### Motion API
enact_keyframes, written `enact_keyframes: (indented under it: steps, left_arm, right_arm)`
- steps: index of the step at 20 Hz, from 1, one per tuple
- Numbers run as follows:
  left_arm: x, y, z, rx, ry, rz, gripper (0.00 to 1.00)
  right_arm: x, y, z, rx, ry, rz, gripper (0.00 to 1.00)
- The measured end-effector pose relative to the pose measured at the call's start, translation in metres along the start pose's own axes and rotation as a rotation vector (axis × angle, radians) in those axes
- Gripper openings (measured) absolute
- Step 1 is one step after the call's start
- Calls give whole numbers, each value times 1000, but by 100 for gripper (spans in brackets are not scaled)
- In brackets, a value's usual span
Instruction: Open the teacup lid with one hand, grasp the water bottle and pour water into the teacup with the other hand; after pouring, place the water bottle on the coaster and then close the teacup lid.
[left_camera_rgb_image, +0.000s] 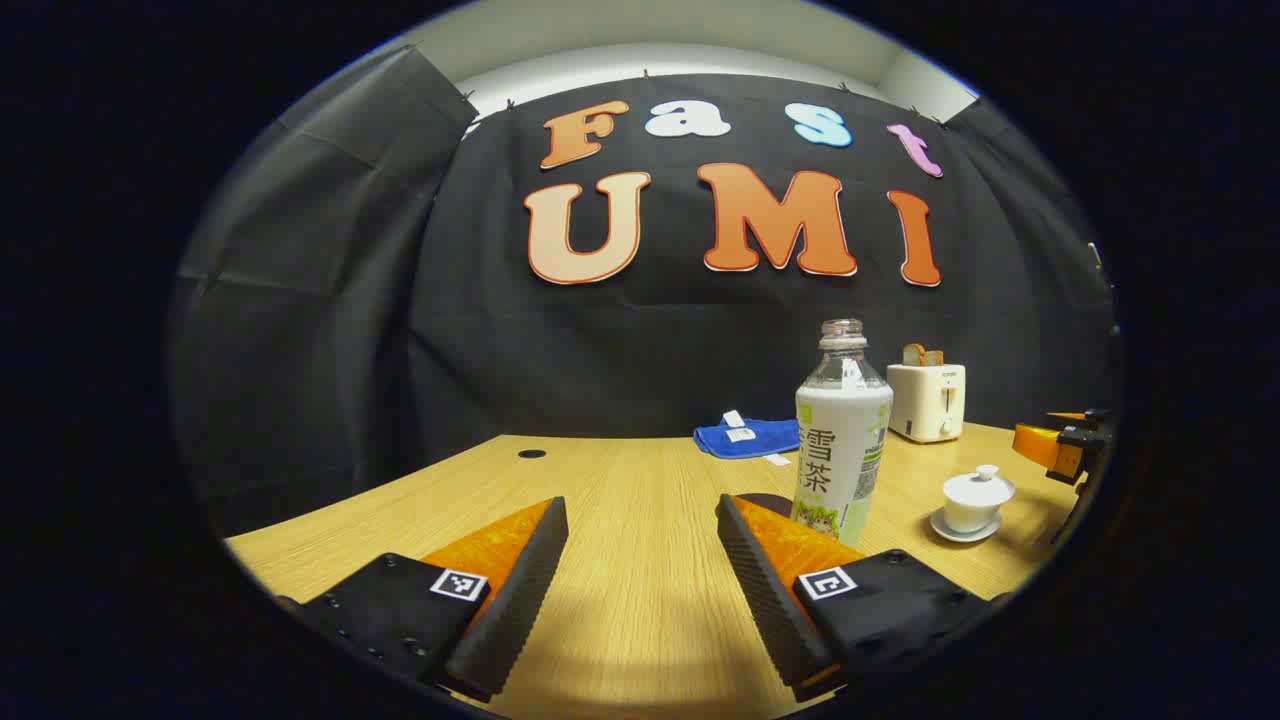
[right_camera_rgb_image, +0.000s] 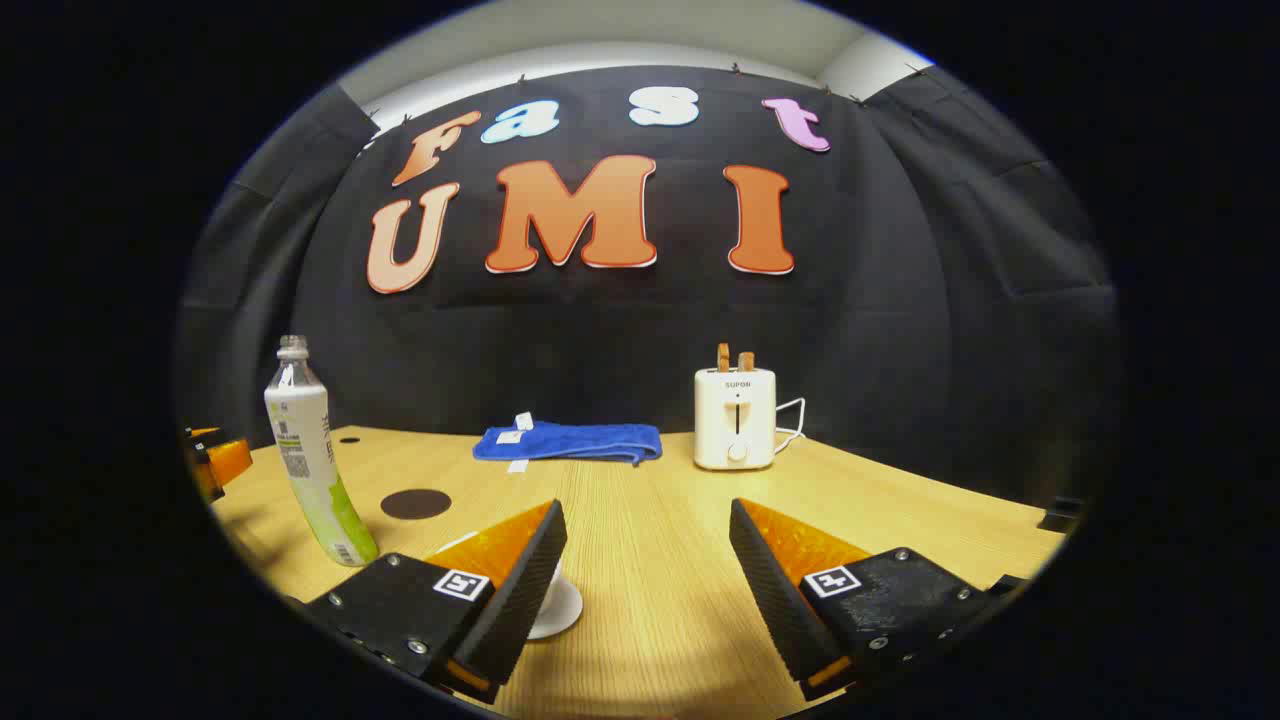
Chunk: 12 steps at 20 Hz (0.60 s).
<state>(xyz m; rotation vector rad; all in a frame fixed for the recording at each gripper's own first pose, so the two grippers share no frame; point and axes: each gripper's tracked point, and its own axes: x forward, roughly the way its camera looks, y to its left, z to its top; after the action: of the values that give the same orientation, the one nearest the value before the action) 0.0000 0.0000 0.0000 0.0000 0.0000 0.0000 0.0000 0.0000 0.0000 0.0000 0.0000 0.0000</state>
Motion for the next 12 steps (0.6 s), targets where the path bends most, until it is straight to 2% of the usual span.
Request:
enact_keyframes:
  steps: [3, 8, 12]
  left_arm:
    - [0, 2, -1, -1, 2, 3, 96]
    - [1, 2, -1, 0, 2, 6, 97]
    - [1, 3, -1, 0, 3, 11, 97]
  right_arm:
    - [1, 2, -3, -2, 2, 7, 98]
    - [0, 14, -3, -2, 4, 79, 98]
    - [0, 14, -3, -3, 4, 84, 98]
